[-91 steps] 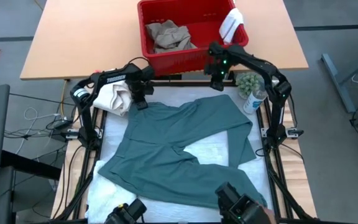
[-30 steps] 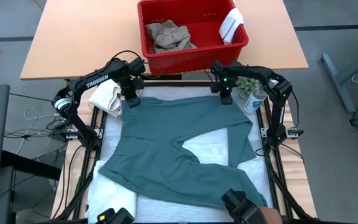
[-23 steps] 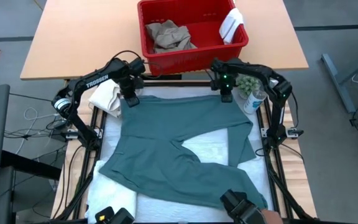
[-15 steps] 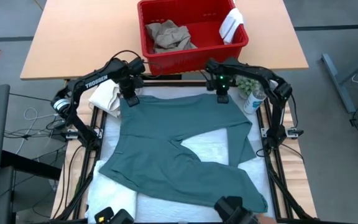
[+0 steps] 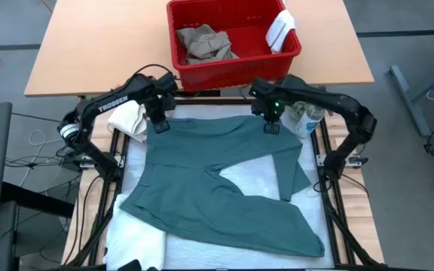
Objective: Fold Laundry from Bin
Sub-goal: Fold the blue pants
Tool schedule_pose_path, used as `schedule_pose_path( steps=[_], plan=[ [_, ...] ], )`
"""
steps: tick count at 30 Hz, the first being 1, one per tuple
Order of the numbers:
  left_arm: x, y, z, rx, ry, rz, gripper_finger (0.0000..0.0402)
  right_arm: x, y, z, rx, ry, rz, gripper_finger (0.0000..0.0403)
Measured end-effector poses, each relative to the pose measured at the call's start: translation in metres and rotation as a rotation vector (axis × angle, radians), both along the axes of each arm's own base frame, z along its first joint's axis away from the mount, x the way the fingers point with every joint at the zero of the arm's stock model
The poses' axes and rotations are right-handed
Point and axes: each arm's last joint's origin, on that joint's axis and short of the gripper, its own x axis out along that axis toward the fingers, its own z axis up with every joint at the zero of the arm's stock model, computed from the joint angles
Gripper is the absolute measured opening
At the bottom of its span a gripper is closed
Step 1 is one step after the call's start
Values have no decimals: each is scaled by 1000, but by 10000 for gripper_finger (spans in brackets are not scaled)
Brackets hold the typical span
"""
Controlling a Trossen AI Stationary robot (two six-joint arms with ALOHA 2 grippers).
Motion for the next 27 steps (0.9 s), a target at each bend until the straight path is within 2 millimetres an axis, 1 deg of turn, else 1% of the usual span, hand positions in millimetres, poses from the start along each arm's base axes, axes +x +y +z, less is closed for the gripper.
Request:
schedule_pose_path(
  steps=[4,9,15,21,24,27],
  plan=[
    [1,-14,9,15,-24,-9,16,-5,33,16,-7,-20,-63,19],
    [-2,-37,28,45,-78,-12,16,-10,75,26,-51,10,-106,19],
    [-9,-70,52,85,-184,-8,16,-8,123,30,-118,-15,-124,19],
    [-20,-104,70,93,-268,16,16,-7,162,31,-166,-75,-127,19],
    [-24,-120,73,95,-300,43,16,-10,181,31,-188,-99,-123,19],
    [-27,-136,71,81,-315,61,16,-16,200,31,-185,-103,-112,19]
  ],
)
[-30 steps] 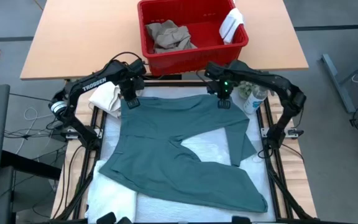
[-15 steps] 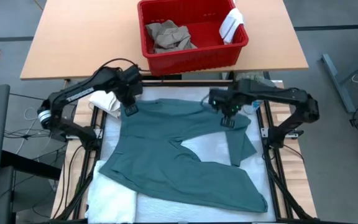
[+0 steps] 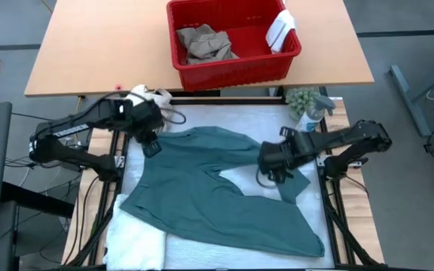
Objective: Fold Laundry from Bin
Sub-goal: Fold the blue pants
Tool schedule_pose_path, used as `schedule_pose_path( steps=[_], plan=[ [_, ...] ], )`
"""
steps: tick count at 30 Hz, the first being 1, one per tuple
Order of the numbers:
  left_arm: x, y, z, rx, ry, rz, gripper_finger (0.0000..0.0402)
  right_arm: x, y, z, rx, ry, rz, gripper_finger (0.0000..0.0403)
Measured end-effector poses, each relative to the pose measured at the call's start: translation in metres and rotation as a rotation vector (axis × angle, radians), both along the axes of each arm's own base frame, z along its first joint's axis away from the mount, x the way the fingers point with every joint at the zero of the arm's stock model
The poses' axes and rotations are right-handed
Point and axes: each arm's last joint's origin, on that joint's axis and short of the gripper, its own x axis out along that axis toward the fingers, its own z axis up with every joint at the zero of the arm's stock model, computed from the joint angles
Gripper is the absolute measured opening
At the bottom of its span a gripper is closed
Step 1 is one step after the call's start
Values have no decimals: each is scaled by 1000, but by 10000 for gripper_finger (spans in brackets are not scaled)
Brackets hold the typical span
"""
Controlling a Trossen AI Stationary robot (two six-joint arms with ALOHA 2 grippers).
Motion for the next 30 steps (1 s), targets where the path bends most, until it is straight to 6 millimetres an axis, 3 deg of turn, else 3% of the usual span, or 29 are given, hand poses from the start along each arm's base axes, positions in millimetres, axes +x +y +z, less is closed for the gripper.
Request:
schedule_pose_path(
  steps=[8,14,20,30],
  plan=[
    [1,-40,-25,-42,57,-11,16,-21,53,5,-1,-108,40,19],
    [-1,-69,-46,39,102,-15,16,-36,84,3,6,-169,59,19],
    [-4,-86,-46,131,42,50,16,-49,103,3,-10,-208,125,19],
    [-14,-117,-45,131,-39,51,16,-64,125,2,6,-278,152,19]
  ],
)
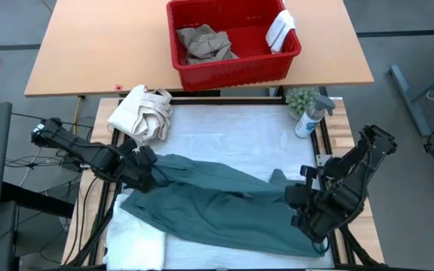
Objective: Fold Laundry from Bin
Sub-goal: Fold the blue pants
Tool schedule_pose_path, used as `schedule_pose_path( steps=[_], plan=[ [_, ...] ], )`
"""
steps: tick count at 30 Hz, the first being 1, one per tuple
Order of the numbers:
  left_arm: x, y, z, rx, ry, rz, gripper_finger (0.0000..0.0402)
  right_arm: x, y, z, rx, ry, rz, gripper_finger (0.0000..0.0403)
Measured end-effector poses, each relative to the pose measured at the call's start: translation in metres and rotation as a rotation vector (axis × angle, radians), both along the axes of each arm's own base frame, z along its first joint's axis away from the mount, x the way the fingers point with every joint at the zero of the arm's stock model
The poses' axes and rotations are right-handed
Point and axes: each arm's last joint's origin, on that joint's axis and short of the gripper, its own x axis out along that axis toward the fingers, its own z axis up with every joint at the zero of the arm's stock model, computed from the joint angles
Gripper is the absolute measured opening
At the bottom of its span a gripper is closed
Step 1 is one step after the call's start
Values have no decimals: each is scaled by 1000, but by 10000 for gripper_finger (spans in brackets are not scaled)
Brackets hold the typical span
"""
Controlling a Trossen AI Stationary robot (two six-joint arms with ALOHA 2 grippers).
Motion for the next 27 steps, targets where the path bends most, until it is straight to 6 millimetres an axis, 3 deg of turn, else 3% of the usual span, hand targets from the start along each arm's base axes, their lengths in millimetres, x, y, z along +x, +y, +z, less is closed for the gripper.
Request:
schedule_pose_path(
  steps=[10,17,27],
  plan=[
    [-19,-22,-2,1,10,4,16,25,42,-39,-46,202,264,19],
    [-32,-42,-3,0,-7,-87,16,35,69,-45,-94,199,291,19],
    [-51,-55,-56,-29,102,-101,16,42,86,-51,-60,160,311,19]
  ],
)
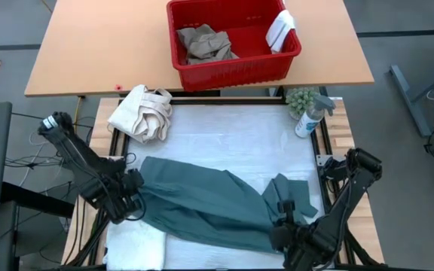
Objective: Fold Laundry from Bin
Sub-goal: Fold the blue pants
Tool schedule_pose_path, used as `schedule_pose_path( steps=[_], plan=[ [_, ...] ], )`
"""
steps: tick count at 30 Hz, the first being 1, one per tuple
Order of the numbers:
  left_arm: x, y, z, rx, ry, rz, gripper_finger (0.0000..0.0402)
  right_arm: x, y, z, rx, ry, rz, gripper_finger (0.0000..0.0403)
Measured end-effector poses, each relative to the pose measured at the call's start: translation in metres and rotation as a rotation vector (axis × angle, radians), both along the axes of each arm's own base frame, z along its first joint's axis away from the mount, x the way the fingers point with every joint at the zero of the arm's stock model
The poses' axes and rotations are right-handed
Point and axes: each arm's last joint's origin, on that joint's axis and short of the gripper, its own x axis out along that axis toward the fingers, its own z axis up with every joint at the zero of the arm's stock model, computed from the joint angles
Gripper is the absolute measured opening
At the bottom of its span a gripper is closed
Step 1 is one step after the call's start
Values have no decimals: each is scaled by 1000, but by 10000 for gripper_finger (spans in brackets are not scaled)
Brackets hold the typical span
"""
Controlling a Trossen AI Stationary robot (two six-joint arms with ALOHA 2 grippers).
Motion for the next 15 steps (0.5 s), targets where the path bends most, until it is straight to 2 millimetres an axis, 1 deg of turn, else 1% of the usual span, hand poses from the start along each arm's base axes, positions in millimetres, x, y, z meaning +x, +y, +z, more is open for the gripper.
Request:
schedule_pose_path(
  steps=[4,11,15],
  plan=[
    [-6,-7,-12,-33,-10,-6,16,0,2,0,12,-9,2,19],
    [-12,-19,-12,-70,-53,-90,16,-1,4,0,28,-2,9,19],
    [-14,-21,-12,-77,-53,-105,18,-1,5,0,53,9,15,19]
  ],
)
